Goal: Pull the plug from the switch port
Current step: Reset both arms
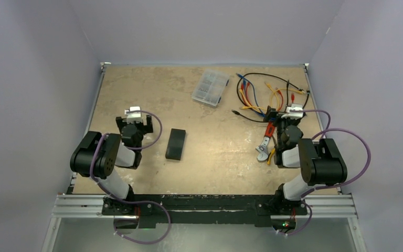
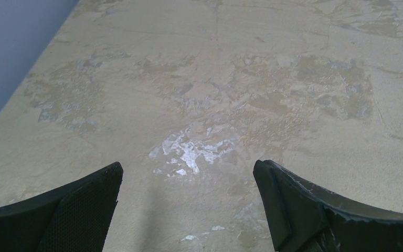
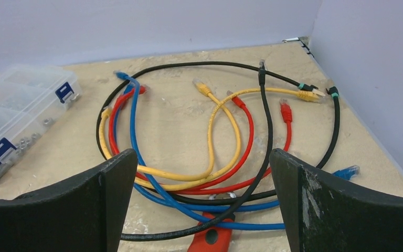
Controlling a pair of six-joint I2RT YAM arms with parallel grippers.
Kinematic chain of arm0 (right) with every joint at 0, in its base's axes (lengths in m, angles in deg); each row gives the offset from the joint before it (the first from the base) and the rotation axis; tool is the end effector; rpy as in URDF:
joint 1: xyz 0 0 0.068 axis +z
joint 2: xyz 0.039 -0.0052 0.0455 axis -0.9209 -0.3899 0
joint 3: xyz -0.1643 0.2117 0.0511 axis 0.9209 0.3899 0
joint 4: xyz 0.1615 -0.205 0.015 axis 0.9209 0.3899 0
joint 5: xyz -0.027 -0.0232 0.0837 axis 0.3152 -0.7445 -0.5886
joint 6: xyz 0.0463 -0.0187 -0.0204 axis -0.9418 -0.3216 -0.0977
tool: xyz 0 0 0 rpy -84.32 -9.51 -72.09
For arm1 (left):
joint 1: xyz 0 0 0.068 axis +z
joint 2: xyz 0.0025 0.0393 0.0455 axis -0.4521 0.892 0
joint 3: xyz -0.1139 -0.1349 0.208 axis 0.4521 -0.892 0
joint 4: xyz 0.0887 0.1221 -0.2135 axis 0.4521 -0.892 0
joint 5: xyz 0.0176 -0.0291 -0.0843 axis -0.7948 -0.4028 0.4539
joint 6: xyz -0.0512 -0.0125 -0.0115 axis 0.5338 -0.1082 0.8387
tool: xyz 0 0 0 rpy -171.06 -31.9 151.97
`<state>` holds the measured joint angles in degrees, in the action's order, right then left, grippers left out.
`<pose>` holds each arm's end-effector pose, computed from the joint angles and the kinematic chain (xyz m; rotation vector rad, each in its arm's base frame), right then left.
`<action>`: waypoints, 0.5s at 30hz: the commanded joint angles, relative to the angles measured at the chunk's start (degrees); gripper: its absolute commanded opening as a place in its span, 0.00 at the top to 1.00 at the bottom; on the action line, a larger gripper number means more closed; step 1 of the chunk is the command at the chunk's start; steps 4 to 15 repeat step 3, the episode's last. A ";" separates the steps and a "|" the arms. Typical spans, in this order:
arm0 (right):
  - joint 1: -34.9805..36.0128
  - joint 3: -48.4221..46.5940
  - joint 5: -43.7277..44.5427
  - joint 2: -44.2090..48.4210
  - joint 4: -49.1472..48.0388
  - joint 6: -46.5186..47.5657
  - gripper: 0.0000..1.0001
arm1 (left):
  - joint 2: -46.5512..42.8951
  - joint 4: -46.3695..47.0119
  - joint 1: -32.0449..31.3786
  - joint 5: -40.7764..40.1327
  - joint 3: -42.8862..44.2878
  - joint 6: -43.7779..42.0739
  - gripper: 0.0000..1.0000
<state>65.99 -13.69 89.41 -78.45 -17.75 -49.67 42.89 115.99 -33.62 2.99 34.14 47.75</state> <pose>0.2476 -0.0085 0.1694 0.1526 1.4425 -0.0403 0.2487 -0.0191 0.1268 -0.1149 1.7328 0.1655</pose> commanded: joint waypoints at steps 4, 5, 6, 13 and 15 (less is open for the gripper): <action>0.23 -0.70 -0.81 0.34 -3.56 1.58 0.01 | 0.03 1.72 0.50 1.15 1.25 -0.69 0.01; 0.23 -0.70 -0.81 0.34 -3.56 1.58 0.01 | 0.03 1.72 0.50 1.15 1.25 -0.69 0.01; 0.23 -0.70 -0.81 0.34 -3.56 1.58 0.01 | 0.03 1.72 0.50 1.15 1.25 -0.69 0.01; 0.23 -0.70 -0.81 0.34 -3.56 1.58 0.01 | 0.03 1.72 0.50 1.15 1.25 -0.69 0.01; 0.23 -0.70 -0.81 0.34 -3.56 1.58 0.01 | 0.03 1.72 0.50 1.15 1.25 -0.69 0.01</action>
